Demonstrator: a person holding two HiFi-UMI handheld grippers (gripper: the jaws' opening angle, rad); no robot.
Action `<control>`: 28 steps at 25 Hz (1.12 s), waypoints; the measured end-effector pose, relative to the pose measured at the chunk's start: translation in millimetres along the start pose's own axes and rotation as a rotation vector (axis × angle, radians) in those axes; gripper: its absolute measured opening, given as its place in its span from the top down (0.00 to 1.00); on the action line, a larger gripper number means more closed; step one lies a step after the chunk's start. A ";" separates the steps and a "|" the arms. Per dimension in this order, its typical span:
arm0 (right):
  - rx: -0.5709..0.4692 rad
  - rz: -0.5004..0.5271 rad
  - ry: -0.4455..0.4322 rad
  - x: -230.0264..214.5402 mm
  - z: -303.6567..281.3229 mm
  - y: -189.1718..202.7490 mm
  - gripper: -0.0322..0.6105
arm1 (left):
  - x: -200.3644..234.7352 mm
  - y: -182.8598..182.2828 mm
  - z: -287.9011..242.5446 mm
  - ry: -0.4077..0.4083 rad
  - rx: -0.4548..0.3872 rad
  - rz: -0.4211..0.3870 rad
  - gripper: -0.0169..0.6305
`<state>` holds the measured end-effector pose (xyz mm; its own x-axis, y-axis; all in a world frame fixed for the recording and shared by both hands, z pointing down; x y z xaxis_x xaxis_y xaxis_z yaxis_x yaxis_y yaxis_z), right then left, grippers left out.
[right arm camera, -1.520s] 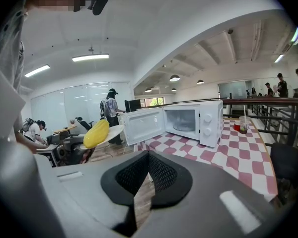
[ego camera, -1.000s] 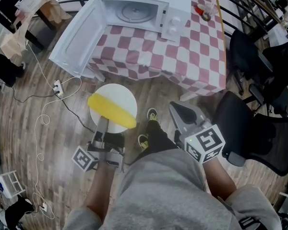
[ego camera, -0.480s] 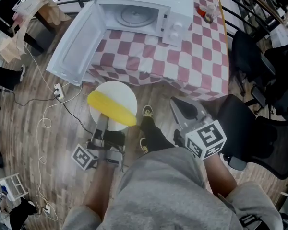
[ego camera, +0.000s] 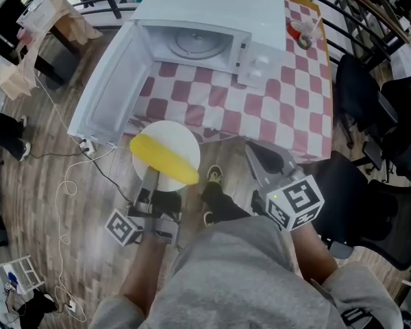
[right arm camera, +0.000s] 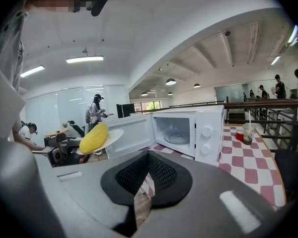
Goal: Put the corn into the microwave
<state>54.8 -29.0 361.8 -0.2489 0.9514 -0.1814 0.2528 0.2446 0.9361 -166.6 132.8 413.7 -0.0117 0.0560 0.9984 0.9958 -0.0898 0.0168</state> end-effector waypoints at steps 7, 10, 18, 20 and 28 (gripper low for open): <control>-0.014 -0.037 0.005 -34.2 -31.0 -10.5 0.95 | -1.1 -15.3 -44.9 -0.038 0.027 -0.015 0.93; -0.014 -0.044 0.011 -50.5 -40.4 -15.6 0.95 | -3.8 -20.0 -66.0 -0.042 0.036 -0.013 0.93; -0.019 -0.072 0.029 -89.0 -53.3 -30.1 0.95 | -15.7 -25.5 -115.0 -0.043 0.047 -0.008 0.93; -0.021 -0.078 0.031 -95.9 -56.6 -34.0 0.95 | -17.5 -28.0 -122.6 -0.052 0.046 -0.003 0.93; -0.046 -0.089 0.037 -129.1 -71.5 -45.9 0.95 | -19.7 -35.6 -164.4 -0.050 0.051 -0.012 0.93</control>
<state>8.5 -176.4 363.8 -0.3029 0.9184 -0.2545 0.1848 0.3186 0.9297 -216.7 -28.6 402.4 -0.0200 0.1068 0.9941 0.9990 -0.0384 0.0243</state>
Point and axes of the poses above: the fingertips, and each gripper's own axes: z backward along the fingers, x to its left, y out of its underside, the point moved 6 cm from there along z, backward along the fingers, and after that the axes turned 12 degrees about -y, right-handed, at the moved point
